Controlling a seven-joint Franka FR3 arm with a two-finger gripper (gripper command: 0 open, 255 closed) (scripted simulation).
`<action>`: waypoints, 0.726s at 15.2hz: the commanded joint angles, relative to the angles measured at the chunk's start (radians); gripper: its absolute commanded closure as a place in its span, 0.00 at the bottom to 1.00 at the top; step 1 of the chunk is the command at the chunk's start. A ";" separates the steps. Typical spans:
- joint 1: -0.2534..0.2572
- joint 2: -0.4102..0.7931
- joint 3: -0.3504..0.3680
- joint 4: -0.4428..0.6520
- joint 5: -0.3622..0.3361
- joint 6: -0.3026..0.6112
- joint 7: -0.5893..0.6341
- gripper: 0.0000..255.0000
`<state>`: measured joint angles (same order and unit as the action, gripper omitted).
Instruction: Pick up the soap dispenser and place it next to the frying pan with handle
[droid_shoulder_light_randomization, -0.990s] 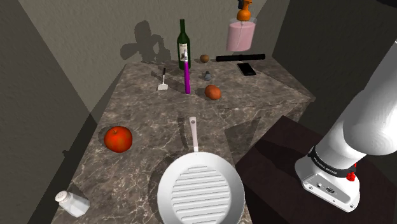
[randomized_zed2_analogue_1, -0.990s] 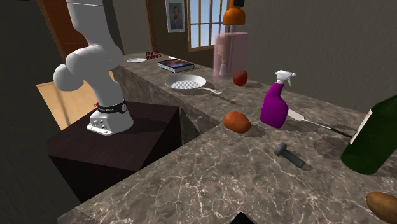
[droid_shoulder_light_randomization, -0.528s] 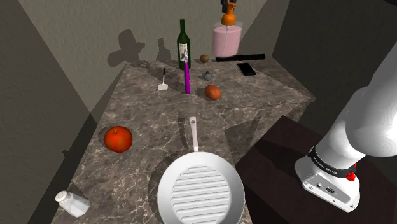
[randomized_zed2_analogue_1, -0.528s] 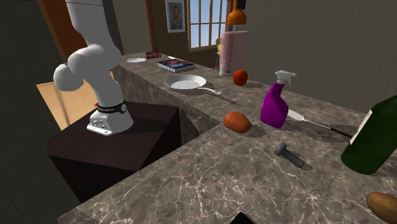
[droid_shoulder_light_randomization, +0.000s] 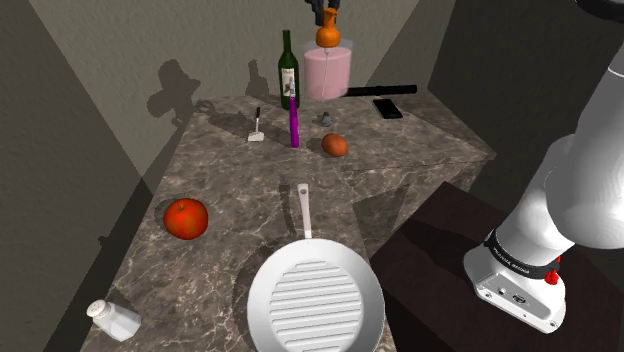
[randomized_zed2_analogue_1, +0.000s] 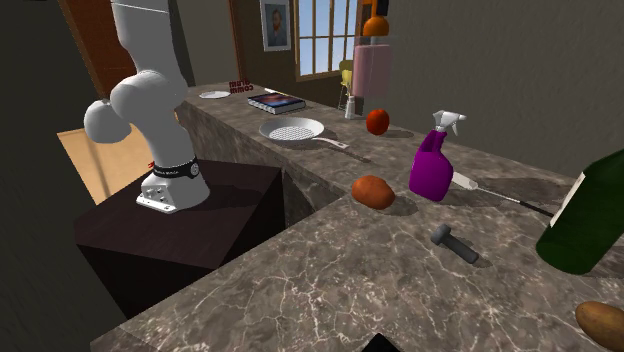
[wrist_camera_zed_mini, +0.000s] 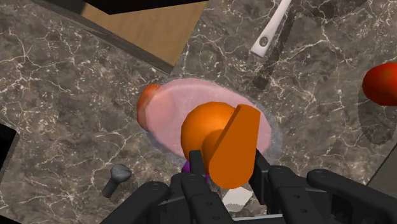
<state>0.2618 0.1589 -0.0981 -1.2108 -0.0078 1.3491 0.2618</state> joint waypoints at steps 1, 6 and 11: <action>0.026 0.028 0.018 0.043 0.000 -0.015 0.046 1.00; 0.093 0.135 0.058 0.198 -0.001 -0.065 0.153 1.00; 0.165 0.336 0.088 0.519 -0.006 -0.186 0.251 1.00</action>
<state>0.4088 0.4435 -0.0163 -0.7787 -0.0119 1.1979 0.4888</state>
